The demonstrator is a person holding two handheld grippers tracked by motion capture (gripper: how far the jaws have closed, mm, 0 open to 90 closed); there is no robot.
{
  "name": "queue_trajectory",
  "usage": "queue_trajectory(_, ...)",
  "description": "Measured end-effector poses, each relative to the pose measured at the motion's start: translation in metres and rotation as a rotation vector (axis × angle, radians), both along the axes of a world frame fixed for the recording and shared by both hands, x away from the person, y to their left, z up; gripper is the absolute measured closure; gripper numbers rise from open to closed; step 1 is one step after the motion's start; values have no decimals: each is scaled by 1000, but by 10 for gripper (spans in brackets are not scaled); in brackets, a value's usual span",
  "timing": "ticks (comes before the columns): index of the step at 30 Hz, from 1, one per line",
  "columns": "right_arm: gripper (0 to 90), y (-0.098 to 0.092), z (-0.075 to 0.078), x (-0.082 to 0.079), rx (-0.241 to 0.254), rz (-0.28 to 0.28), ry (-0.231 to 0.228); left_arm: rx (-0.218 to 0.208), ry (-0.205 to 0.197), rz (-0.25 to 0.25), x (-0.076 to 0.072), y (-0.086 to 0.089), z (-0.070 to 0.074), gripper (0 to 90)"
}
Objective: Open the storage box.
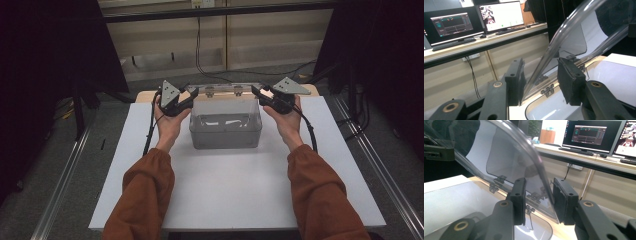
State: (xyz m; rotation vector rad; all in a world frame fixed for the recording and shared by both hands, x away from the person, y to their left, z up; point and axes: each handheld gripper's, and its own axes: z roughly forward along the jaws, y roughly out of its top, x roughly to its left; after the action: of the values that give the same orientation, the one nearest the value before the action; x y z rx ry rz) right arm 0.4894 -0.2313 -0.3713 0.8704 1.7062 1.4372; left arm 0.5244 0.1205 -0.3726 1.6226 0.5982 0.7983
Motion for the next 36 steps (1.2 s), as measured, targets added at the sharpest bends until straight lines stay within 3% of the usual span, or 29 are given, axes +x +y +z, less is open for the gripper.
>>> queue_trajectory(17,645,-2,1,15,-3,9,5,-4,40,9,17,-3,-4,564)
queue_trajectory(24,658,-5,-3,20,3,-7,9,7,45,8,24,-3,-6,631)
queue_trajectory(27,648,-5,-6,25,-27,3,22,8,42,2,26,-4,-6,640)
queue_trajectory(36,595,-4,-8,34,-45,-17,19,7,45,8,31,-5,-6,649)
